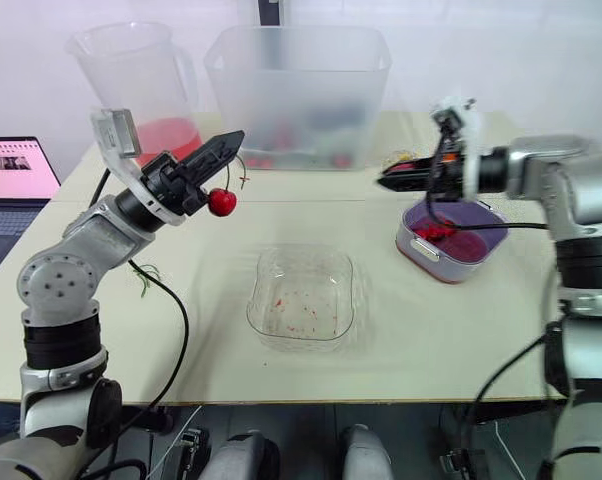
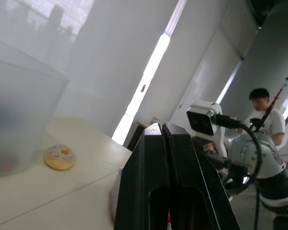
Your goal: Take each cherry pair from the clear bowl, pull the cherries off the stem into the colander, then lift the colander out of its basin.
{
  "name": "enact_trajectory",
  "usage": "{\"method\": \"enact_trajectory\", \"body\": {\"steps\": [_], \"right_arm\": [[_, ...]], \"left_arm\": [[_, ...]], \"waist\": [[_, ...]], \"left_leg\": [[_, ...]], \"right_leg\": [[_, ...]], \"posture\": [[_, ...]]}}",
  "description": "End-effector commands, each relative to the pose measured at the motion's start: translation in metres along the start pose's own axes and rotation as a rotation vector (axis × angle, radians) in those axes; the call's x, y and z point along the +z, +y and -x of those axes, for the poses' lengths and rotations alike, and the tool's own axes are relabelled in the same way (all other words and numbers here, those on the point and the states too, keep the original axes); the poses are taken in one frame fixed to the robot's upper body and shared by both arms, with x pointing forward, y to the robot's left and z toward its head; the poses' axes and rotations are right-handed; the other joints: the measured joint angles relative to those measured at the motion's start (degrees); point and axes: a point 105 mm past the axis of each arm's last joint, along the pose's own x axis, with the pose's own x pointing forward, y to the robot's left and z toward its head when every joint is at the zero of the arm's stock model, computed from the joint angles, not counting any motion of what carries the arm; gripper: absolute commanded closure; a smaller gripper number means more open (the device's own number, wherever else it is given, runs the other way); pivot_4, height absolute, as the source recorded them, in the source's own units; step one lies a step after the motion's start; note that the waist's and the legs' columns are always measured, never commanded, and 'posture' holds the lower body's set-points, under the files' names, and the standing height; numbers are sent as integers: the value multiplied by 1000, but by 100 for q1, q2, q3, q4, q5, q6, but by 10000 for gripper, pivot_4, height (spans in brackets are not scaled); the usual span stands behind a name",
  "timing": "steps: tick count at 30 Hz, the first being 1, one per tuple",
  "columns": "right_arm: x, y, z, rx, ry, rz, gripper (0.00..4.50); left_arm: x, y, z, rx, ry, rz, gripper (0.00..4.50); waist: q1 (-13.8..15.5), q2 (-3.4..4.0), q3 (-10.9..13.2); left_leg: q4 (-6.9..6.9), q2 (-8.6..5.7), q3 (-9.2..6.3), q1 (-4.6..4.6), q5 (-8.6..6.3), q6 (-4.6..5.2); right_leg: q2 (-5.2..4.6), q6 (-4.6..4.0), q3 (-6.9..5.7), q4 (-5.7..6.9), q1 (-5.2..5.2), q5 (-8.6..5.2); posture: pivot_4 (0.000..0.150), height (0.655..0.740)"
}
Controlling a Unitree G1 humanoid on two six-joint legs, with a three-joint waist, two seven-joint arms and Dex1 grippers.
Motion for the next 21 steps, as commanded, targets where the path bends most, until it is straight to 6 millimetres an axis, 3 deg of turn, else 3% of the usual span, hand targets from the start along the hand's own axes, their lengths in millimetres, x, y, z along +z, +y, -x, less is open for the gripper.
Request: {"method": "enact_trajectory", "body": {"steps": [1, 3, 7, 11, 15, 19, 21], "right_arm": [[-15, -40, 21, -208, 201, 225, 38614], [-38, -53, 22, -243, 352, 331, 38614], [-80, -55, 15, -165, 508, 378, 38614], [-102, -60, 12, -166, 556, 355, 38614], [-111, -58, 9, -145, 559, 327, 21613], [-99, -58, 14, -141, 541, 326, 2731], [-87, -58, 19, -149, 521, 327, 467]], "left_arm": [[9, -6, 0, -35, -16, -56, 45000], [5, -7, 1, -42, 6, -68, 45000], [-4, -6, 2, -46, 43, -94, 45000], [-6, -5, 6, -33, 62, -123, 45000], [-4, -4, 8, -17, 54, -133, 45000], [-2, -4, 5, -19, 38, -129, 45000], [2, -2, 2, -20, 26, -132, 45000]], "waist": [[-15, 0, 0], [-30, -1, 0], [-44, -1, 2], [-33, 6, 8], [-17, 6, 9], [7, 8, 10], [13, 8, 10]], "left_leg": [[-1, 1, 3, 3, 0, 0], [-3, 2, 7, 7, 0, 0], [-9, 5, 9, 7, 1, -1], [-5, 5, 8, 5, 3, -4], [-2, 5, 4, 5, 3, -5], [2, 5, 2, 5, 3, -5], [3, 5, 1, 5, 3, -5]], "right_leg": [[1, 0, 3, 0, 1, 0], [4, 0, 7, 1, 0, 0], [4, 1, 7, -2, -1, 0], [3, 1, 5, -1, -1, 0], [2, 1, 4, -2, 2, 0], [1, 1, 2, -1, 6, 0], [1, 1, 1, -1, 7, 0]], "posture": [[1500, 6863], [1500, 6863], [1500, 6863], [1500, 6863], [1500, 6863], [1500, 6863], [1500, 6863]]}}
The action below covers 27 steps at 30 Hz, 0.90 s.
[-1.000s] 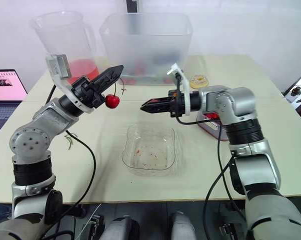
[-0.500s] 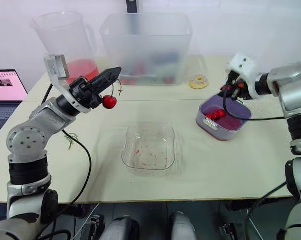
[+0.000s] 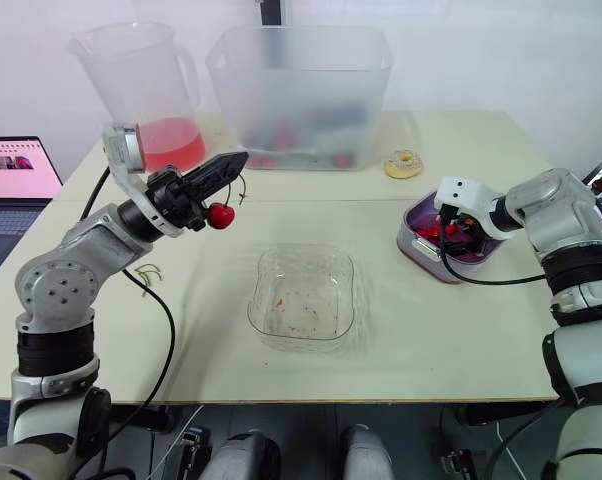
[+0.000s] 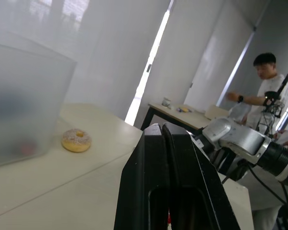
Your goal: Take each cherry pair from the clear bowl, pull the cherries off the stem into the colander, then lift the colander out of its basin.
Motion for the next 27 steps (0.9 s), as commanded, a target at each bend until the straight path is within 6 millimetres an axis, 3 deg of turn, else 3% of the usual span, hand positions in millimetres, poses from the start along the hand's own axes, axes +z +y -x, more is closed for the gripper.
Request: {"method": "enact_trajectory", "body": {"steps": [1, 6, 10, 13, 15, 19, 21, 24, 27], "right_arm": [[22, -18, 36, -71, -67, 17, 467], [44, -21, 70, -81, -166, -18, 467], [105, -15, 122, -34, -483, -135, 467], [132, -1, 131, 39, -663, -195, 467], [141, 10, 130, 101, -732, -235, 467], [171, 62, 90, 354, -904, -313, 467], [188, 78, 80, 428, -986, -362, 467], [215, 97, 66, 516, -1078, -425, 467], [227, 106, 60, 557, -1112, -465, 467]], "left_arm": [[21, -3, -6, -18, -71, -51, 45000], [28, -1, -12, -21, -88, -55, 45000], [31, 0, -16, -12, -87, -52, 45000], [32, 2, -16, -12, -72, -75, 45000], [31, 0, -16, -28, -55, -82, 45000], [39, -2, -20, -64, -78, -75, 45000], [42, -3, -23, -79, -94, -55, 45000], [39, -6, -26, -96, -96, -32, 45000], [36, -8, -27, -102, -89, -27, 45000]], "waist": [[6, 1, 1], [5, 5, 3], [-3, 14, 8], [5, 9, 6], [6, 7, 5], [7, 5, 4], [5, 9, 6], [9, 12, 7], [12, 11, 7]], "left_leg": [[1, 0, 0, 0, 0, 0], [4, 0, -4, -1, 0, 0], [3, 2, -4, -1, 0, 0], [0, 7, -11, -1, 0, -1], [0, 7, -12, 1, -1, -1], [14, 5, -22, 4, 0, -1], [20, 5, -23, 2, 0, -1], [18, 1, -23, -4, 0, -1], [19, -4, -27, -5, 0, 0]], "right_leg": [[0, 0, -1, 0, 1, 0], [1, 0, -3, 0, 2, 0], [1, 0, -4, 1, 1, 0], [3, -1, -8, -1, 2, 0], [2, -1, -11, -4, 9, 0], [1, -1, -21, 1, 26, 1], [0, -1, -22, 8, 22, 1], [-1, -1, -21, 11, 13, 1], [-1, -1, -23, 11, 16, 1]], "posture": [[1500, 6863], [1500, 6863], [1500, 6863], [1500, 6863], [1500, 6863], [1500, 6863], [1500, 6863], [1500, 6863], [1500, 6863]]}}
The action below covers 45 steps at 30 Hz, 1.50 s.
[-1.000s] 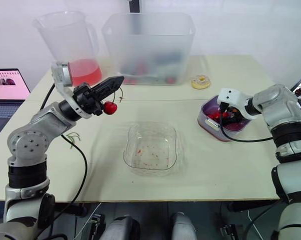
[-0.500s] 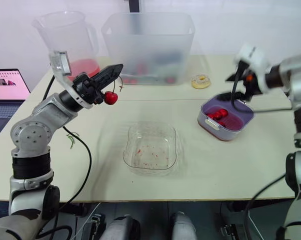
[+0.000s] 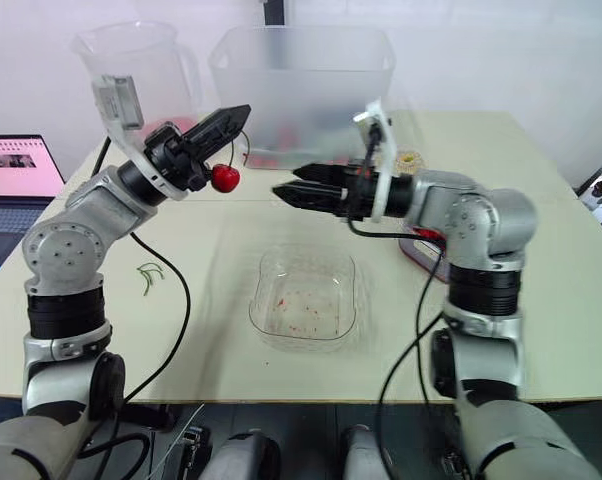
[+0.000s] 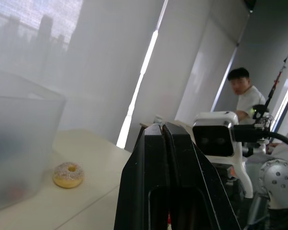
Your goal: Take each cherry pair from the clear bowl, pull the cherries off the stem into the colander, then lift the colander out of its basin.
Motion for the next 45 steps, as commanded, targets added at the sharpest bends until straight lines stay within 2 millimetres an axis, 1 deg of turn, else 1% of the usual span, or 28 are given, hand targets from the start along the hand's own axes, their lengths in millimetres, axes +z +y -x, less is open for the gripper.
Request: {"method": "enact_trajectory", "body": {"steps": [1, 8, 15, 18, 20, 24, 28, 30, 31, 33, 41, 45], "right_arm": [[14, 9, -6, 3, -66, 37, 467], [2, 17, -34, 78, -72, -33, 467], [-3, 14, -49, 89, -69, -44, 467], [-4, 15, -51, 99, -68, -45, 9080], [-4, 15, -52, 101, -68, -41, 18778], [-4, 14, -53, 97, -71, -39, 18778], [-4, 14, -53, 99, -69, -40, 18778], [-4, 14, -53, 103, -69, -47, 23468], [-5, 14, -54, 104, -66, -48, 26538], [-8, 15, -56, 107, -53, -46, 35560], [-10, 13, -54, 97, -40, -45, 35560], [-16, 10, -50, 81, -7, -43, 35560]], "left_arm": [[7, -7, 0, -30, -22, -16, 45000], [7, -11, -2, -35, -33, 1, 45000], [4, -13, -4, -40, -35, 15, 45000], [3, -13, -5, -39, -34, 17, 45000], [1, -13, -4, -37, -32, 19, 45000], [-4, -14, -3, -41, -14, 26, 45000], [-4, -13, -2, -32, -17, 24, 45000], [-4, -11, -2, -23, -21, 18, 45000], [-4, -11, -3, -23, -21, 19, 45000], [-5, -10, -2, -24, -12, 22, 45000], [-8, -11, 0, -25, -10, 27, 45000], [-6, -9, 0, -17, -18, 20, 45000]], "waist": [[1, 0, 0], [-63, 0, 0], [-130, 0, 0], [-148, 0, 0], [-148, 0, 0], [-148, 0, 0], [-141, 0, 0], [-142, 0, 0], [-142, 0, 0], [-146, 0, 0], [-145, 0, 0], [-140, 0, 0]], "left_leg": [[2, -1, 0, 0, 0, 0], [0, 0, 3, 2, 0, 1], [-5, 0, 2, 2, 0, 1], [-11, 0, 2, 2, 0, 1], [-14, 1, 3, 2, 0, 1], [-15, 1, 3, 2, 0, 1], [-15, 1, 4, 2, 0, 1], [-15, 1, 4, 2, 0, 1], [-15, 1, 3, 2, 0, 1], [-15, 1, 3, 2, 0, 1], [-16, 1, 4, 2, 0, 1], [-15, 1, 4, 2, 0, 1]], "right_leg": [[0, 0, 0, 0, 1, 0], [3, 0, 2, 4, -2, 0], [3, 0, 2, 6, -3, 0], [4, 0, 3, 7, -5, 0], [4, 0, 3, 7, -6, 0], [4, 0, 4, 7, -6, 0], [4, 0, 4, 6, -7, 0], [4, 0, 4, 6, -7, 0], [4, 0, 4, 6, -7, 0], [4, 0, 4, 6, -7, 0], [4, 0, 4, 6, -7, 0], [4, 0, 4, 4, -7, 0]], "posture": [[1500, 6863], [1500, 6863], [1500, 6863], [1500, 6863], [1500, 6863], [1500, 6863], [1500, 6863], [1500, 6863], [1500, 6863], [1500, 6863], [1500, 6863], [1500, 6863]]}}
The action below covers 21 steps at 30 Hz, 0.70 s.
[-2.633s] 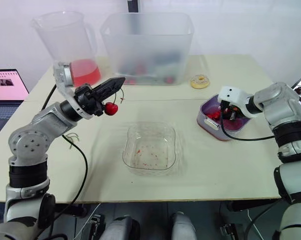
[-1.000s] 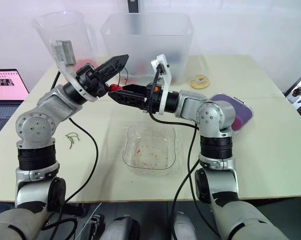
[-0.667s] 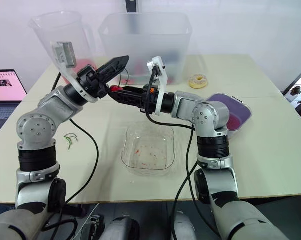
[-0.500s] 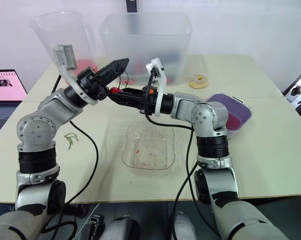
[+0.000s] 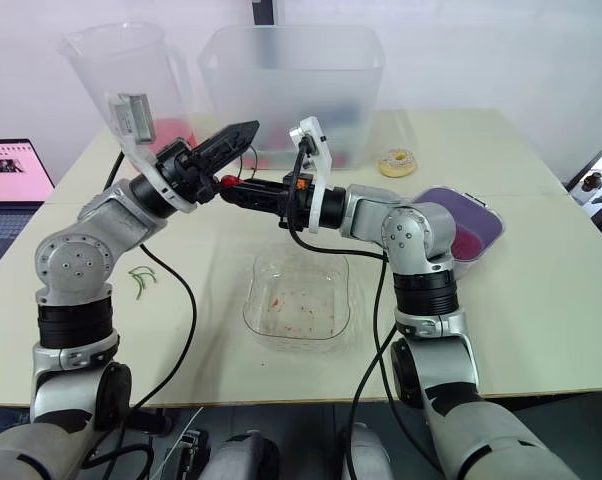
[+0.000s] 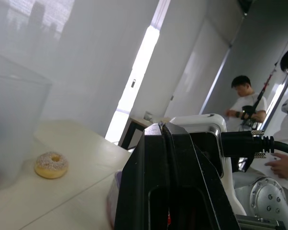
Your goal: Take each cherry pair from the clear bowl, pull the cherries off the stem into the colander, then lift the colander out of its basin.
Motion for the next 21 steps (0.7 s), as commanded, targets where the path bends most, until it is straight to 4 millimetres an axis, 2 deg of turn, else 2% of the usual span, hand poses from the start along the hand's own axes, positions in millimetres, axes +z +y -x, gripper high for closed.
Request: {"method": "enact_trajectory", "body": {"steps": [1, 5, 9, 12, 14, 17, 19, 21], "right_arm": [[4, 7, 2, 22, 18, 42, 35560], [-22, 3, 11, -2, 160, 44, 35560], [-31, 0, 18, -20, 216, 46, 35560], [-31, -3, 23, -41, 224, 51, 35560], [-19, -8, 38, -89, 201, 70, 35560], [3, -25, 76, -261, 230, 185, 35560], [25, -42, 116, -442, 294, 307, 35560], [38, -61, 165, -654, 441, 450, 35560]], "left_arm": [[7, -7, -1, -23, -21, -32, 45000], [7, -8, 1, -23, -25, -23, 45000], [9, -6, 1, -17, -30, -23, 45000], [9, -6, 1, -15, -30, -22, 45000], [9, -5, 2, -11, -27, -24, 45000], [10, -3, 7, 6, -21, -35, 45000], [11, 0, 14, 31, -16, -42, 45000], [9, 4, 22, 56, 3, -56, 45000]], "waist": [[0, 0, 0], [2, -1, -1], [-2, -1, -1], [6, -1, -1], [15, -1, -1], [66, -1, -1], [101, -1, 0], [138, -2, 1]], "left_leg": [[0, 0, 0, 0, 0, 0], [-2, 0, 0, 0, 0, 0], [-3, 0, 3, 0, 0, 0], [-3, 0, 3, 0, 0, 0], [-2, 0, 3, 0, 0, 0], [0, -2, 2, -3, 0, 1], [-1, -5, 6, -4, -1, 3], [-4, -5, 9, -4, -2, 4]], "right_leg": [[0, 0, 0, -1, 0, 0], [0, 0, 0, -3, 0, 0], [-1, 0, 2, -6, -3, 0], [-1, 0, 2, -9, -4, 0], [-1, 0, 2, -10, -4, 0], [-4, 0, 2, -13, -3, 0], [-5, 0, 3, -16, -3, 0], [-5, 0, 5, -17, -5, 0]], "posture": [[1500, 6863], [1500, 6863], [1500, 6863], [1500, 6863], [1500, 6863], [1500, 6863], [1500, 6863], [1500, 6863]]}}
